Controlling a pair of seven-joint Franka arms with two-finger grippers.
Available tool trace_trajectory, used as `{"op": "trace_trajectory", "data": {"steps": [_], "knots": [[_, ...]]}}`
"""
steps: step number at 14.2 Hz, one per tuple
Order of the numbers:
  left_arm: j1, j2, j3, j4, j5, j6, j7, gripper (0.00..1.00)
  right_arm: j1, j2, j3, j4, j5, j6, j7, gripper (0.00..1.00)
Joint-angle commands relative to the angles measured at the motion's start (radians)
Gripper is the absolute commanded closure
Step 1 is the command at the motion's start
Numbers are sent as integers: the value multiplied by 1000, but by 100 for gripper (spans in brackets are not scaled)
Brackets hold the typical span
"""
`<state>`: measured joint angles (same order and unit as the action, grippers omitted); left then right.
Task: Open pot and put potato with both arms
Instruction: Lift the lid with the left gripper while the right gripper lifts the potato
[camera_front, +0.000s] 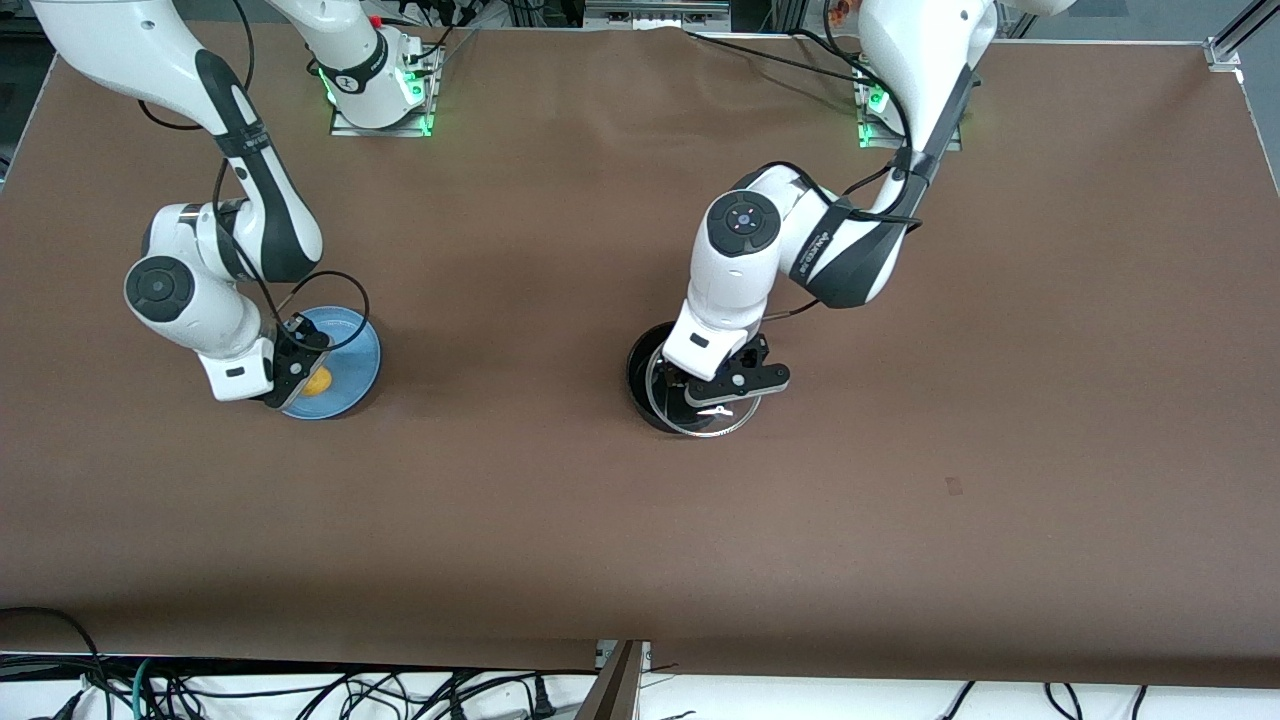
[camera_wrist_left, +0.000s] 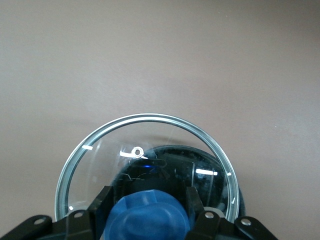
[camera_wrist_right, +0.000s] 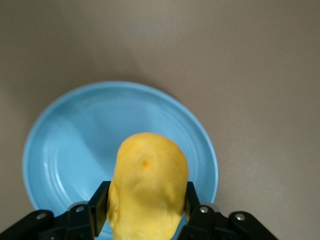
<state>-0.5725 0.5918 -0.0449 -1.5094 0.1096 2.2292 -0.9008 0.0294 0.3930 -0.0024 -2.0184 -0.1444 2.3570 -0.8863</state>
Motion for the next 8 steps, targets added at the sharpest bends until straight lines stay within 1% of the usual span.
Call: {"op": "trace_trajectory", "data": {"steps": [1, 2, 4, 6, 8], "knots": [[43, -53, -10, -15, 2, -36, 63, 57, 4, -13, 80, 119, 25, -186, 186, 69], [54, -66, -12, -17, 1, -49, 77, 57, 10, -13, 122, 157, 26, -226, 276, 69], [98, -90, -21, -17, -45, -83, 153, 59, 29, -13, 189, 207, 26, -263, 488, 69], [150, -121, -21, -17, -103, -134, 264, 59, 38, -11, 246, 234, 28, -265, 645, 70], [204, -145, -21, -17, -111, -180, 354, 58, 47, -3, 301, 272, 63, -272, 801, 70]]}}
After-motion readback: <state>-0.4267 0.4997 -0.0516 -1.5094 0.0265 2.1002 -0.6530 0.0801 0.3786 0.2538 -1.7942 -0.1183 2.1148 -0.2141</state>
